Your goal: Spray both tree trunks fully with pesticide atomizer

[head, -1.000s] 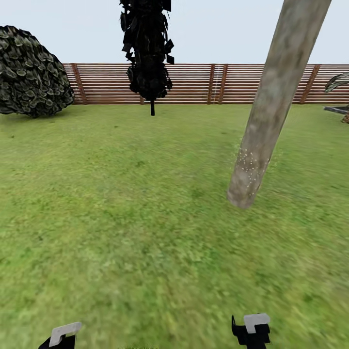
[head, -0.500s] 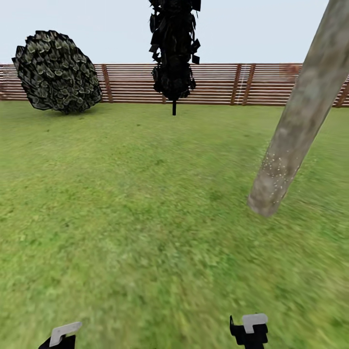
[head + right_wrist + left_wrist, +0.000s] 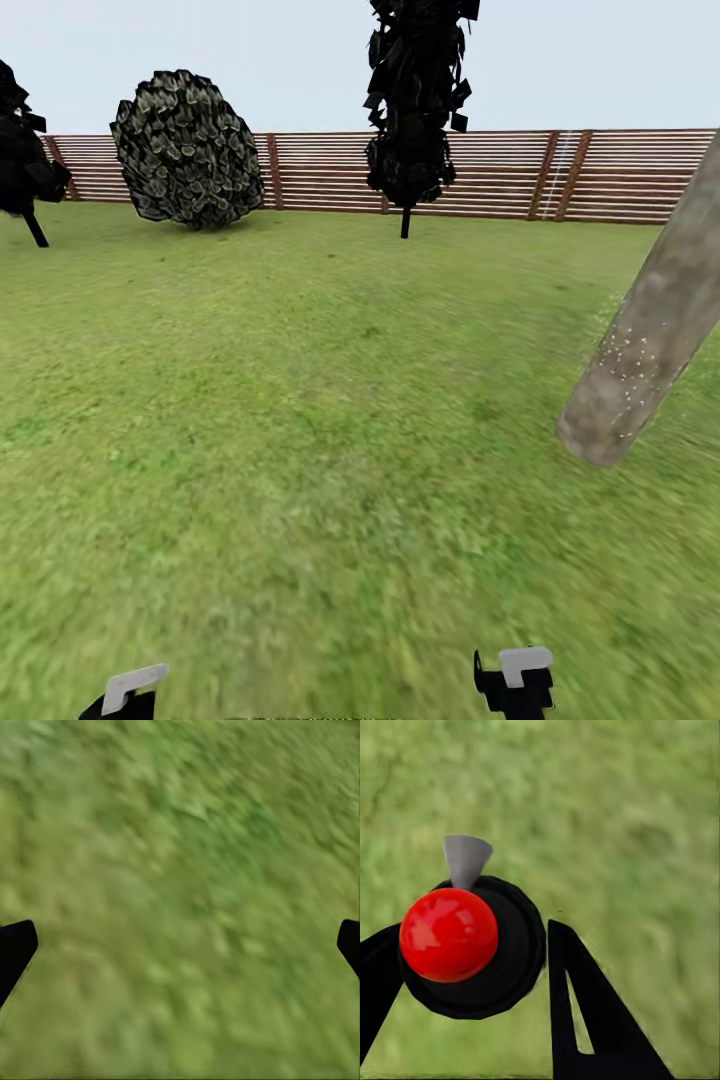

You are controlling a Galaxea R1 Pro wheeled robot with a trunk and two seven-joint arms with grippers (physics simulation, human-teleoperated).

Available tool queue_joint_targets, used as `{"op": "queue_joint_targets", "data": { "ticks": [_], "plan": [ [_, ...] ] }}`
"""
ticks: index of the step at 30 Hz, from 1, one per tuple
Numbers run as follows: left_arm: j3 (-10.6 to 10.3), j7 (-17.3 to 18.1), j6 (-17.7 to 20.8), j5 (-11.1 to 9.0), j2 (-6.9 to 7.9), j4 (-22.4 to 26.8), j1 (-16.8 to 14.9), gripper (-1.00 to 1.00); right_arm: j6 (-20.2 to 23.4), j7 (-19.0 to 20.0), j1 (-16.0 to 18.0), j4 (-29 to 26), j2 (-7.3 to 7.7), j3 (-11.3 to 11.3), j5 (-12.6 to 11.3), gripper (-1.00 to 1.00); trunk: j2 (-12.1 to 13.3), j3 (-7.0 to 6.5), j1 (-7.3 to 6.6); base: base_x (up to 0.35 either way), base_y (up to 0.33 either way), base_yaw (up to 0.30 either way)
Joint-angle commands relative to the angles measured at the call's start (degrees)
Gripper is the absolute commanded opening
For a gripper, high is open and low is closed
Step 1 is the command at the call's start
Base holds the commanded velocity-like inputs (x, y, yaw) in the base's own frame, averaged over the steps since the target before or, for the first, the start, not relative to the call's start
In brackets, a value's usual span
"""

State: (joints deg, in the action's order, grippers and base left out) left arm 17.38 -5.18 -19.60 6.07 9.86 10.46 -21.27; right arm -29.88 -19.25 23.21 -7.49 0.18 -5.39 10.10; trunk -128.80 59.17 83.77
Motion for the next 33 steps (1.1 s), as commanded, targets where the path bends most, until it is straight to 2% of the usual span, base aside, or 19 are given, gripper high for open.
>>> {"op": "queue_joint_targets", "data": {
  "ticks": [1, 33],
  "plan": [
    [0.0, 0.0, 0.0, 0.0, -0.14, 0.0, 0.0, -1.00, 0.0, 0.0, 0.0, 0.0, 0.00, 0.0, 0.0, 1.00, 0.0, 0.00, 0.00, -0.023, 0.009, 0.281],
    [0.0, 0.0, 0.1, 0.1, -0.12, 0.0, 0.0, -1.00, -0.1, -0.1, 0.0, -0.1, 0.00, 0.0, 0.0, 1.00, 0.0, 0.00, 0.00, -0.001, 0.000, 0.282]
  ]
}}
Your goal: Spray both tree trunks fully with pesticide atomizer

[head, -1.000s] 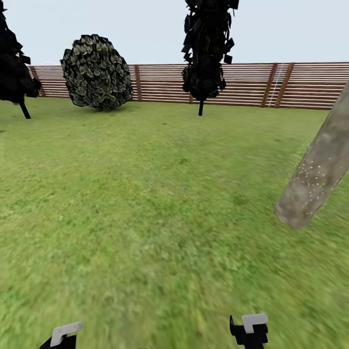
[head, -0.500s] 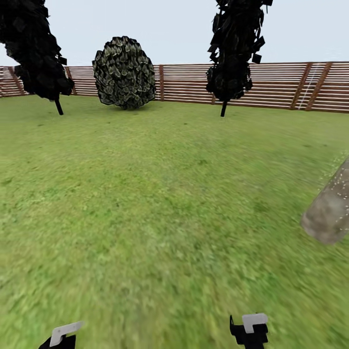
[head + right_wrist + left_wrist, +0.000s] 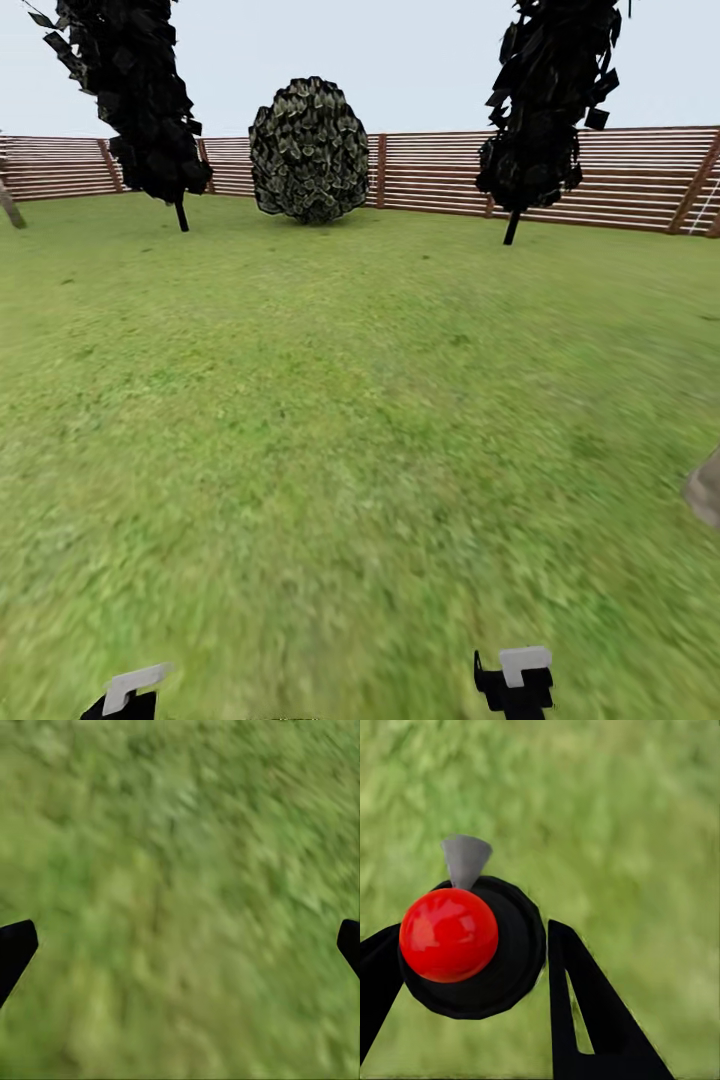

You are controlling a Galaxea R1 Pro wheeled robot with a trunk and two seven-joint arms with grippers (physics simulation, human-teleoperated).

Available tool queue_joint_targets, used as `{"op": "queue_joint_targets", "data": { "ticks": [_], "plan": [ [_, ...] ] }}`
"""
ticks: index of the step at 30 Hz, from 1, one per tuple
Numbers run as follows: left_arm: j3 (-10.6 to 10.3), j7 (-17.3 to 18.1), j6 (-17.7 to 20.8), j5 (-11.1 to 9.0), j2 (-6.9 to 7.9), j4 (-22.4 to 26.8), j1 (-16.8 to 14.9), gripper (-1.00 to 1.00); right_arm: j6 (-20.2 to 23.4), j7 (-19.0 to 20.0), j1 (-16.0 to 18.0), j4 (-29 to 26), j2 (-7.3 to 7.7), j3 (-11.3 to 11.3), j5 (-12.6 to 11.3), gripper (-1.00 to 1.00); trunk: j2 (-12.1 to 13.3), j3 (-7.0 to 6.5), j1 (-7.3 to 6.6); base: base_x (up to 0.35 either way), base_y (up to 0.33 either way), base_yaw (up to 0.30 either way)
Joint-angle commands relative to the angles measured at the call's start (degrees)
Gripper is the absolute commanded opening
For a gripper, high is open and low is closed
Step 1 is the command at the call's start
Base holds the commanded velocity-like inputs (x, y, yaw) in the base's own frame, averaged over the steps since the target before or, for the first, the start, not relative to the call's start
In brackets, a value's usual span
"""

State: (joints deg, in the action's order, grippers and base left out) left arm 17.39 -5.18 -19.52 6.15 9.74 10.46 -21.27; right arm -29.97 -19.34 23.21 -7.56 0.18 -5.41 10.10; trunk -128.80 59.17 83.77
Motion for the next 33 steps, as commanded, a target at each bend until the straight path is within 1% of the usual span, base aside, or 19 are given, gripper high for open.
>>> {"op": "queue_joint_targets", "data": {
  "ticks": [1, 33],
  "plan": [
    [0.0, 0.0, 0.0, 0.0, 0.01, 0.0, 0.0, -1.00, 0.0, 0.0, 0.0, 0.0, 0.00, 0.0, 0.0, 1.00, 0.0, 0.00, 0.00, 0.000, 0.000, 0.282],
    [0.0, 0.0, -0.1, 0.0, -0.07, 0.0, 0.0, -1.00, 0.0, 0.0, 0.0, 0.0, 0.00, 0.0, 0.0, 1.00, 0.0, 0.00, 0.00, 0.000, 0.000, 0.282]
  ]
}}
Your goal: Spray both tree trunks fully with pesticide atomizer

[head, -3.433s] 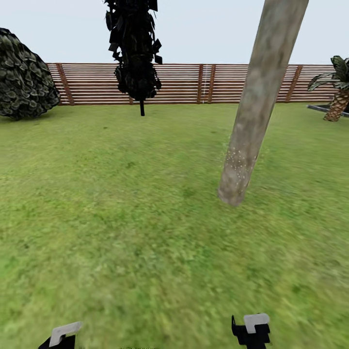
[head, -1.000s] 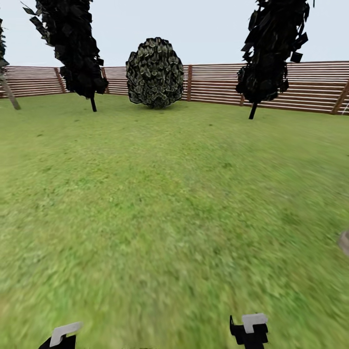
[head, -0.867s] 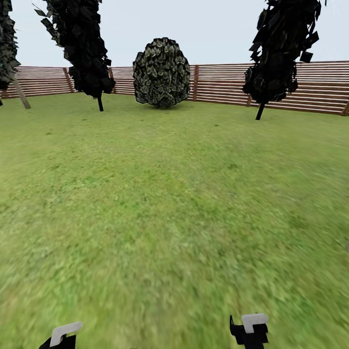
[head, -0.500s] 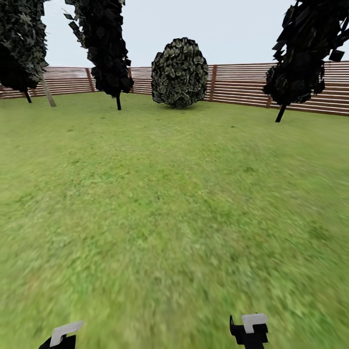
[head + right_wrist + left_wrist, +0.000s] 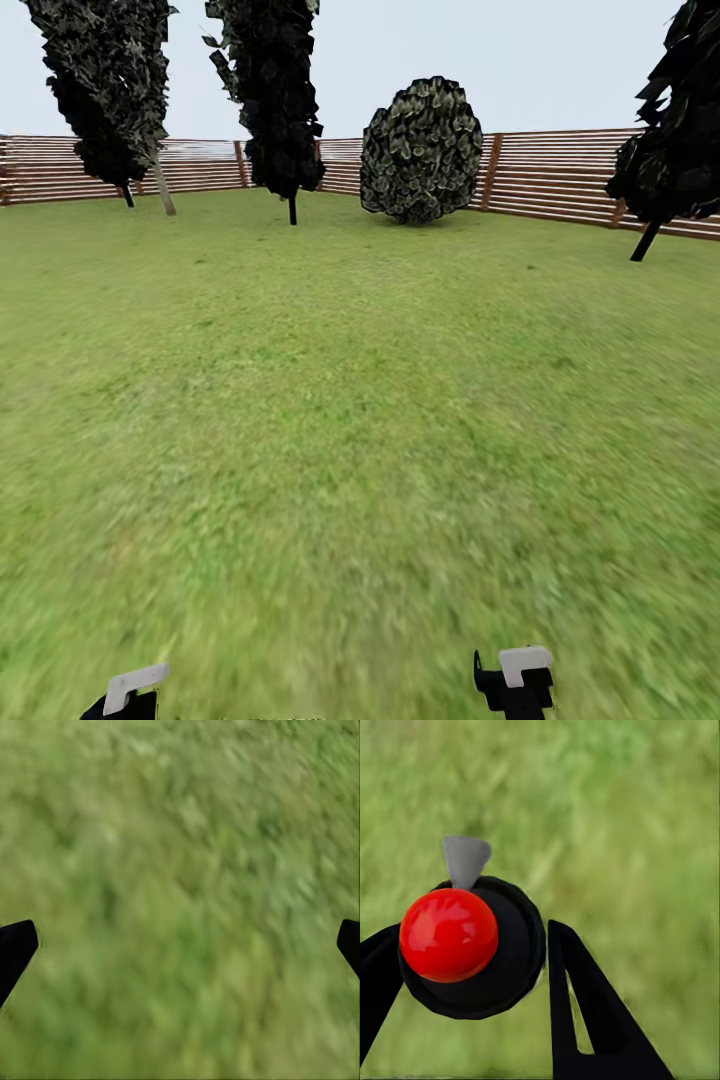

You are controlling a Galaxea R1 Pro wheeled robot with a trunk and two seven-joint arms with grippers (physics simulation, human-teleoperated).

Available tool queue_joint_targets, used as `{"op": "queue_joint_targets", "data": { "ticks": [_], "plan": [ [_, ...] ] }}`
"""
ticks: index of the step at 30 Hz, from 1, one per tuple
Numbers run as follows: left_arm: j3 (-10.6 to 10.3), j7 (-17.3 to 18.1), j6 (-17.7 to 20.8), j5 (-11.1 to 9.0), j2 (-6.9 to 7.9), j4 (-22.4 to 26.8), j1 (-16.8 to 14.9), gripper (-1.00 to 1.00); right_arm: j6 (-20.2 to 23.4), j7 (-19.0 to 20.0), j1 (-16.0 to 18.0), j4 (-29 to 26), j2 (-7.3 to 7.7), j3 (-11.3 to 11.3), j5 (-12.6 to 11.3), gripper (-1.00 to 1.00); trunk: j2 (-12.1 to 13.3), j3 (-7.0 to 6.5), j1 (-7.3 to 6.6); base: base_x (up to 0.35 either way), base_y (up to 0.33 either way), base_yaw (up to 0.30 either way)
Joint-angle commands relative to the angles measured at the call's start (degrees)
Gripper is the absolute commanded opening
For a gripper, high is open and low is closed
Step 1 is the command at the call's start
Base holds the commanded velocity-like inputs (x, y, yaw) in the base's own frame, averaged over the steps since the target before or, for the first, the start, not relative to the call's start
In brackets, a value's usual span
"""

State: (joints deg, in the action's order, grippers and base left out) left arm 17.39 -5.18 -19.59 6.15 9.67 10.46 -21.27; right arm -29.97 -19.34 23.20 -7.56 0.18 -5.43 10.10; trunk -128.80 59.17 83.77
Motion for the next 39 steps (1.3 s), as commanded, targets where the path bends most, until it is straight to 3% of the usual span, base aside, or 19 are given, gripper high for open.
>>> {"op": "queue_joint_targets", "data": {
  "ticks": [1, 39],
  "plan": [
    [0.0, 0.0, 0.0, 0.0, 0.00, 0.0, 0.0, -1.00, 0.0, 0.0, 0.0, 0.0, 0.00, 0.0, 0.0, 1.00, 0.0, 0.00, 0.00, 0.000, 0.000, 0.282],
    [0.0, 0.0, 0.0, -0.1, -0.01, 0.0, 0.0, -1.00, 0.0, 0.0, 0.0, 0.0, 0.00, 0.0, 0.0, 1.00, 0.0, 0.00, 0.00, 0.000, 0.000, 0.282]
  ]
}}
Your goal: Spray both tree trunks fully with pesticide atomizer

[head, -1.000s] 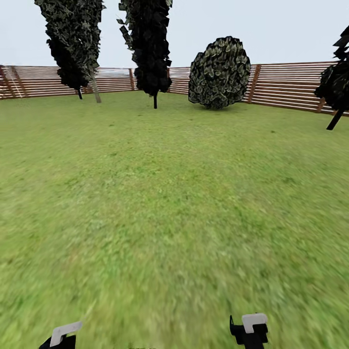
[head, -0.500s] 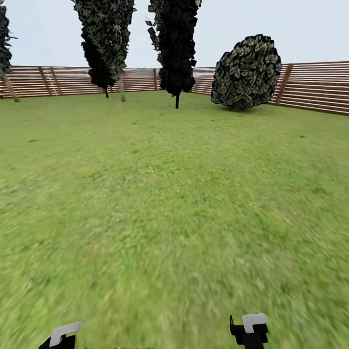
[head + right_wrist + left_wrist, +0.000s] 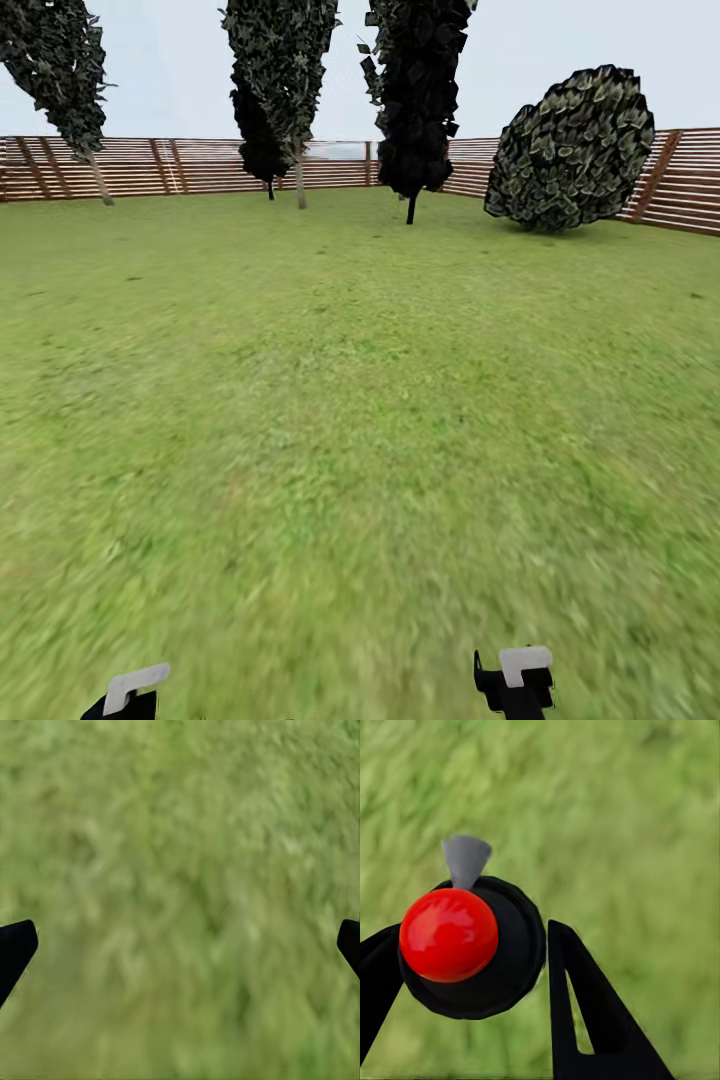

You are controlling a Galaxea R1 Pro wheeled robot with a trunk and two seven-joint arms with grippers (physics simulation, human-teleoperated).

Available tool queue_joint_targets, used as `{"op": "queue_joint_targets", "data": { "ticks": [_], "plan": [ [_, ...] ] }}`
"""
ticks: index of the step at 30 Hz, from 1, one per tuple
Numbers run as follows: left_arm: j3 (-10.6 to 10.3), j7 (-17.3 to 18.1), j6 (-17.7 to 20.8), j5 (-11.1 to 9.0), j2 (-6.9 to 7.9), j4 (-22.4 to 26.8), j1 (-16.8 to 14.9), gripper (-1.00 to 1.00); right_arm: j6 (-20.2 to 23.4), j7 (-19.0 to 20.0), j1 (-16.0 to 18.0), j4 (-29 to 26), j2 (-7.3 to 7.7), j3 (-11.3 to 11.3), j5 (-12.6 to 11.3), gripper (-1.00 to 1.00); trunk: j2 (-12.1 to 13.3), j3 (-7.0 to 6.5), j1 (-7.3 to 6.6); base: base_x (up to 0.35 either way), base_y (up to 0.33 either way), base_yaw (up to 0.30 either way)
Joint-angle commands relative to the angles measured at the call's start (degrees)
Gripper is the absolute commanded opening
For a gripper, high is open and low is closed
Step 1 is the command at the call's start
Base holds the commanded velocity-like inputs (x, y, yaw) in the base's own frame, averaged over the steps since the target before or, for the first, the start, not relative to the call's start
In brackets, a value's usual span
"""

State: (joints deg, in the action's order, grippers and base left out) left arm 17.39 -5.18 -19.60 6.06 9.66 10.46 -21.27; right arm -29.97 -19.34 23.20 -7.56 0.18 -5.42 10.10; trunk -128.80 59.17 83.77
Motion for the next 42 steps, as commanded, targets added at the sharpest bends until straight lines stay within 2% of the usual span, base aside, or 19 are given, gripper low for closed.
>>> {"op": "queue_joint_targets", "data": {
  "ticks": [1, 42],
  "plan": [
    [0.0, 0.0, 0.0, 0.0, 0.01, 0.0, 0.0, -1.00, 0.0, 0.0, 0.0, 0.0, 0.00, 0.0, 0.0, 1.00, 0.0, 0.00, 0.00, 0.000, 0.000, 0.282],
    [0.1, -0.1, 0.1, -0.1, 0.18, 0.1, 0.0, -1.00, 0.0, 0.0, 0.0, 0.0, 0.00, 0.0, 0.0, 1.00, 0.0, 0.00, 0.00, 0.000, 0.000, 0.282]
  ]
}}
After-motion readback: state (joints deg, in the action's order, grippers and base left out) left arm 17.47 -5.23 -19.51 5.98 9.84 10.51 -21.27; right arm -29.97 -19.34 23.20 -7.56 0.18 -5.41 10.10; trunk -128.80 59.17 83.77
